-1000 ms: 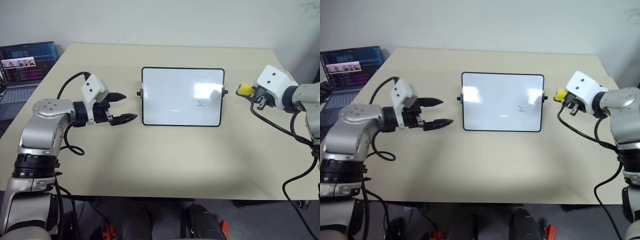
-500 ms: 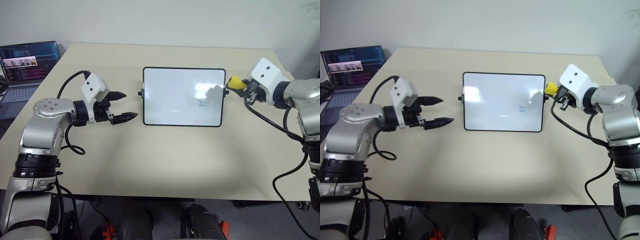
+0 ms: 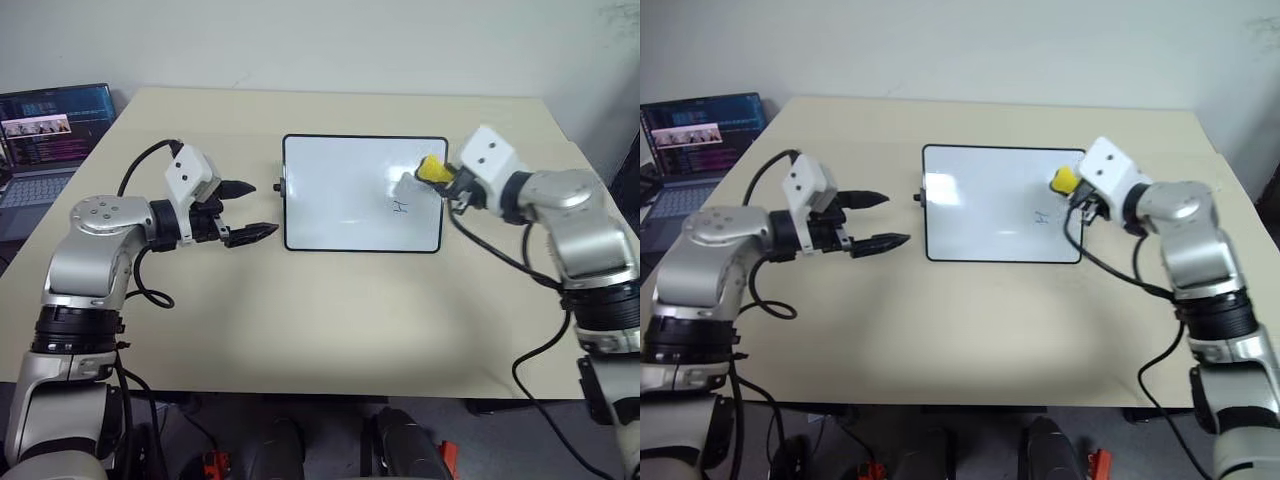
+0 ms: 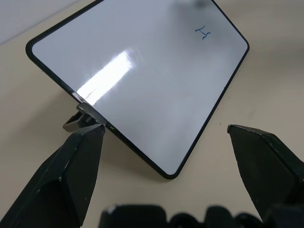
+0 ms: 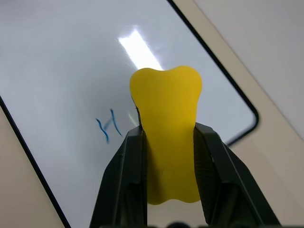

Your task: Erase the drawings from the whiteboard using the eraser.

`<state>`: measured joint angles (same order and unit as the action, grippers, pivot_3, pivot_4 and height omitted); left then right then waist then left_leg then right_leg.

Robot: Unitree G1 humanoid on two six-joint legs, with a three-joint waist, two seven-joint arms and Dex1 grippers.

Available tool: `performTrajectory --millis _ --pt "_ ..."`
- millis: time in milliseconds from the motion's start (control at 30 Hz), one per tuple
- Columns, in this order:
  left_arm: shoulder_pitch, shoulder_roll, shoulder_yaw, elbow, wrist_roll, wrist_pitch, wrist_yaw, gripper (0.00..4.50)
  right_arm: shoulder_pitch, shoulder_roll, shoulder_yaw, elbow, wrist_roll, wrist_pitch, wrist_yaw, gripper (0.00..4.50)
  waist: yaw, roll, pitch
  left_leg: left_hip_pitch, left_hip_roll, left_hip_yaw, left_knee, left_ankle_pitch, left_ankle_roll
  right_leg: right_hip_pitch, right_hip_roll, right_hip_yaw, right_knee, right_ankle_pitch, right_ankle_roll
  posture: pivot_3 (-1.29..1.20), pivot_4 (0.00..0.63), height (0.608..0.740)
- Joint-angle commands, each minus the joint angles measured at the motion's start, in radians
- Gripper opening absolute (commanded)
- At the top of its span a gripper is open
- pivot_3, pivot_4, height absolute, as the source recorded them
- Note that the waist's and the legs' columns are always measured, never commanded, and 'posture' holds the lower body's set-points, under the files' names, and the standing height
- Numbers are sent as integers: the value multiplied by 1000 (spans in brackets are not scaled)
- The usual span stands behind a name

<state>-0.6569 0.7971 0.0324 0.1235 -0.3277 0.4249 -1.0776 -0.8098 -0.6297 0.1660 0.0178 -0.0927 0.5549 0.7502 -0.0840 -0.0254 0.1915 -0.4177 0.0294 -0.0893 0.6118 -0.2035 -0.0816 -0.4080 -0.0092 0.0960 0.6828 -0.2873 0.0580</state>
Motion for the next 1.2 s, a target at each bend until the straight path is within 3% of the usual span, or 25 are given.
performTrajectory --millis 33,433,933,1200 --pt "-27 3 18 -12 2 -22 8 4500 -14 26 6 60 -57 -28 -100 979 0 0 0 0 0 0 0 0 0 0 0 0 0 0 0 0 150 740" --pt "-14 7 21 -23 0 -18 4 4500 -46 90 105 260 -219 -120 -261 979 -6 0 0 2 0 0 2 0 0 1 0 1 2 0 0 0 150 740" --pt "-5 13 24 -37 -3 -6 7 4500 60 188 320 121 -335 -34 -99 979 -5 -1 -1 3 1 -3 16 0 0 3 4 1 15 0 1 0 150 740" --pt "-17 8 18 -24 1 -8 6 4500 9 180 254 185 -361 1 -159 978 -3 -1 -1 3 1 -4 16 0 0 4 4 0 15 1 1 0 150 740"
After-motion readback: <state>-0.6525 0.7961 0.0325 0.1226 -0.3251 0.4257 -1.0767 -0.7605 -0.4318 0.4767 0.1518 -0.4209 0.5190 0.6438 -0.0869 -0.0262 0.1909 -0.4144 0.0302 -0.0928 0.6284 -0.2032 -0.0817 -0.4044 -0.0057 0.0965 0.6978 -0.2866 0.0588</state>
